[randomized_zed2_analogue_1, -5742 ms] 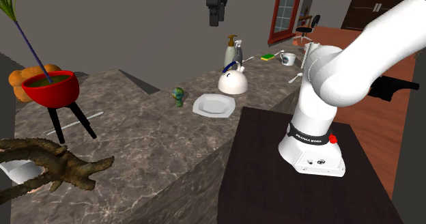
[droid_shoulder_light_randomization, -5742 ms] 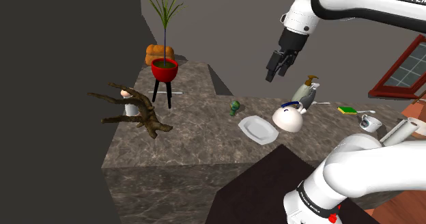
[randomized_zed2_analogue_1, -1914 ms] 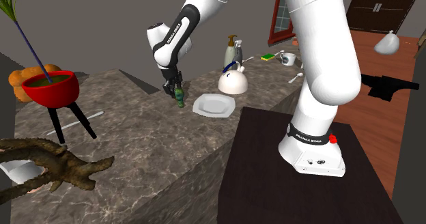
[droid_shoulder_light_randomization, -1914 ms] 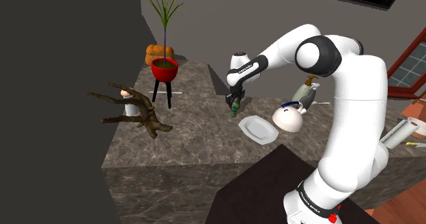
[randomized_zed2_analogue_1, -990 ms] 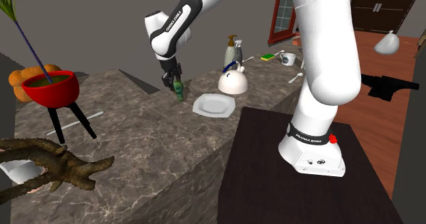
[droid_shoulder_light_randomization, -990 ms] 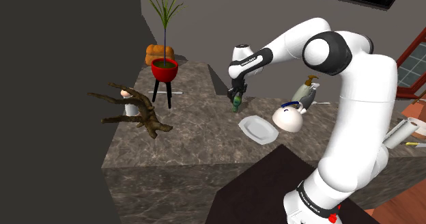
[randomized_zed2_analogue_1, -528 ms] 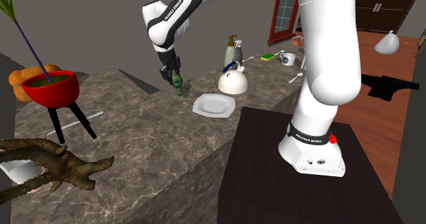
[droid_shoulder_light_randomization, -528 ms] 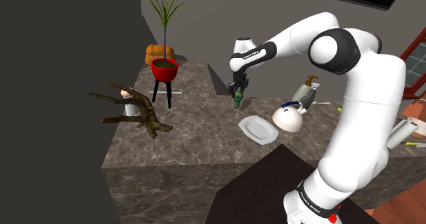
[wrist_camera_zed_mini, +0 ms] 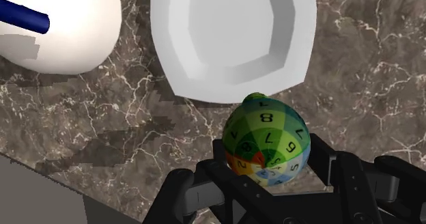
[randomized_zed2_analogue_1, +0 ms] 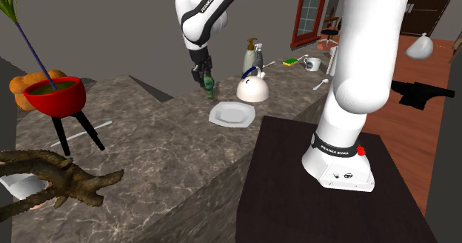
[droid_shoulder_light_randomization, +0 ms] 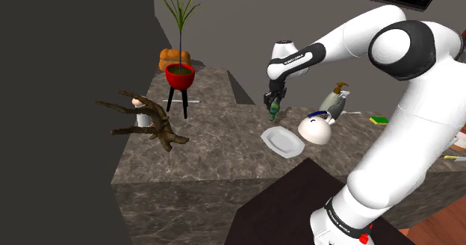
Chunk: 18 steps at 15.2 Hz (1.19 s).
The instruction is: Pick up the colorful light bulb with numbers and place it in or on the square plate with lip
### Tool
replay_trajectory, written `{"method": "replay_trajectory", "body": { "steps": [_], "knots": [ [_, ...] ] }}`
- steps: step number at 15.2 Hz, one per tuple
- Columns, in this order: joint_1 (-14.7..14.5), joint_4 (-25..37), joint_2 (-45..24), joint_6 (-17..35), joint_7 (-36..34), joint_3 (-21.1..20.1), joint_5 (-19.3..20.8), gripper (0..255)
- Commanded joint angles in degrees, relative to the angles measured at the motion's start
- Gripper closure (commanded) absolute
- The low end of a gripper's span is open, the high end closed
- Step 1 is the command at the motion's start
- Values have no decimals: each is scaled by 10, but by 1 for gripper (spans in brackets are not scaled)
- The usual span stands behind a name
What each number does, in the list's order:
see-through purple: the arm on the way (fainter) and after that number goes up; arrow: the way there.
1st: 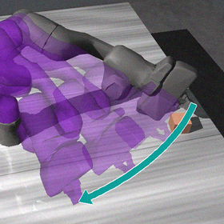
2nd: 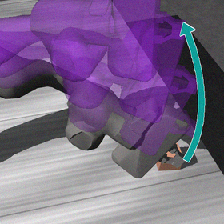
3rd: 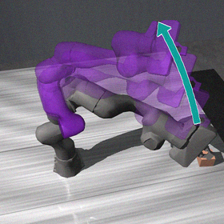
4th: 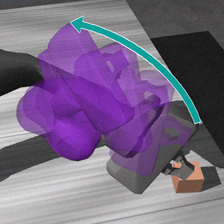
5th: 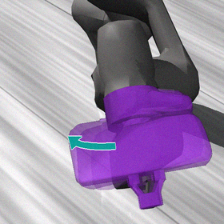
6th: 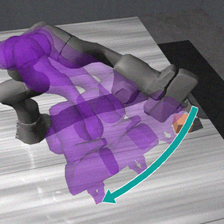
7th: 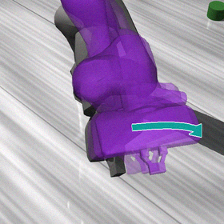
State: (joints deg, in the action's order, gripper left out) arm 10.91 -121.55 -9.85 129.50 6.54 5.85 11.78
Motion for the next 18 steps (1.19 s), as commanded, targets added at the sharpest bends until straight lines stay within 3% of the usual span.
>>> {"method": "replay_trajectory", "body": {
  "steps": [1,8,18],
  "knots": [
    [7,-47,39,10,8,6,6,255],
    [38,-183,172,23,48,37,35,255],
    [41,-209,122,97,35,40,44,255]
  ]
}}
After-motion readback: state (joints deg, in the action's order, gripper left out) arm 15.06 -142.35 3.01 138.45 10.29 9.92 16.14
